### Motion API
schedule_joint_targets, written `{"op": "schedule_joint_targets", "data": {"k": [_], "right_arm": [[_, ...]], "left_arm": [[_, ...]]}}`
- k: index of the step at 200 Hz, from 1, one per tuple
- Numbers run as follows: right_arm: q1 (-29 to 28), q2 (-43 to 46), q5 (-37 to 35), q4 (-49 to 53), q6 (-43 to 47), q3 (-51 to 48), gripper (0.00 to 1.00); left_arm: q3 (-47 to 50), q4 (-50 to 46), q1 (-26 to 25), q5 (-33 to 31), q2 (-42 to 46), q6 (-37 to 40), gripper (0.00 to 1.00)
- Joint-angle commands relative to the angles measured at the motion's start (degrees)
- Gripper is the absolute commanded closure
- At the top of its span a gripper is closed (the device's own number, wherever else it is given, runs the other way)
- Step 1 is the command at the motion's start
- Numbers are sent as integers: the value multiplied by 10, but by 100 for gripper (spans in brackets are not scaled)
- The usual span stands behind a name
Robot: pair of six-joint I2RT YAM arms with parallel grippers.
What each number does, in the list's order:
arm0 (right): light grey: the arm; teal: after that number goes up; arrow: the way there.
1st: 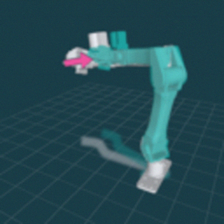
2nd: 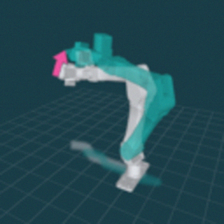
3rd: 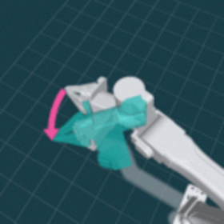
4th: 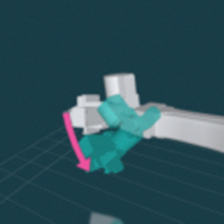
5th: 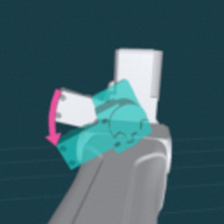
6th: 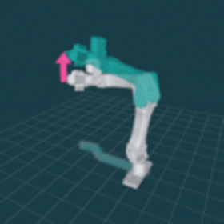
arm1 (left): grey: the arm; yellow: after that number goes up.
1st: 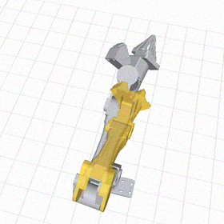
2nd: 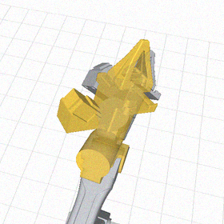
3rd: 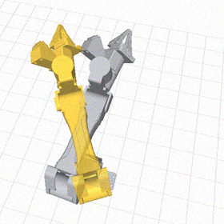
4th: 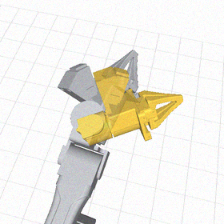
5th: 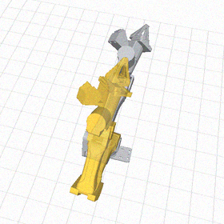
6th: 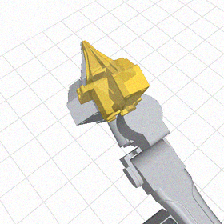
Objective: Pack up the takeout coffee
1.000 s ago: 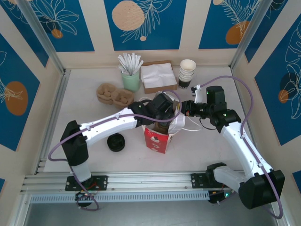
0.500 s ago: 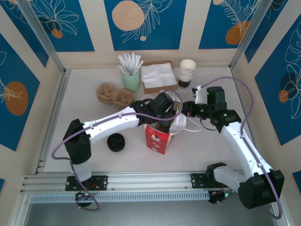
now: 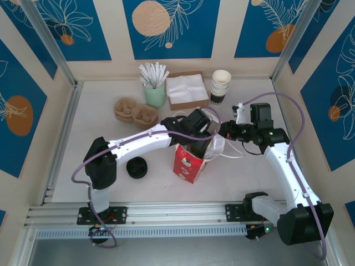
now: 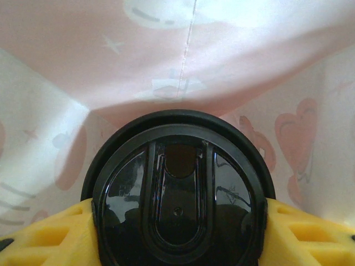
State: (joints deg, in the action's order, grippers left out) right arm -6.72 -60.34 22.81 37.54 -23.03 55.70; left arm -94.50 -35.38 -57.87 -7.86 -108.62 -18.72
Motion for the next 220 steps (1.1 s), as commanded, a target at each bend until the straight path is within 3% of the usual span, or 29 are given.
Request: {"op": "schedule_joint_targets", "data": {"k": [1, 71, 154, 220], "right_arm": [[5, -4, 50, 79, 21, 27, 100], [22, -30, 41, 193, 1, 80, 100], [33, -36, 7, 234, -26, 94, 100], [43, -43, 3, 251, -26, 106, 100]], "left_arm": [[-18, -30, 0, 13, -26, 16, 48], [-49, -67, -1, -7, -53, 29, 49], [-69, -82, -16, -1, -77, 61, 49], [-30, -61, -24, 22, -69, 75, 49]]}}
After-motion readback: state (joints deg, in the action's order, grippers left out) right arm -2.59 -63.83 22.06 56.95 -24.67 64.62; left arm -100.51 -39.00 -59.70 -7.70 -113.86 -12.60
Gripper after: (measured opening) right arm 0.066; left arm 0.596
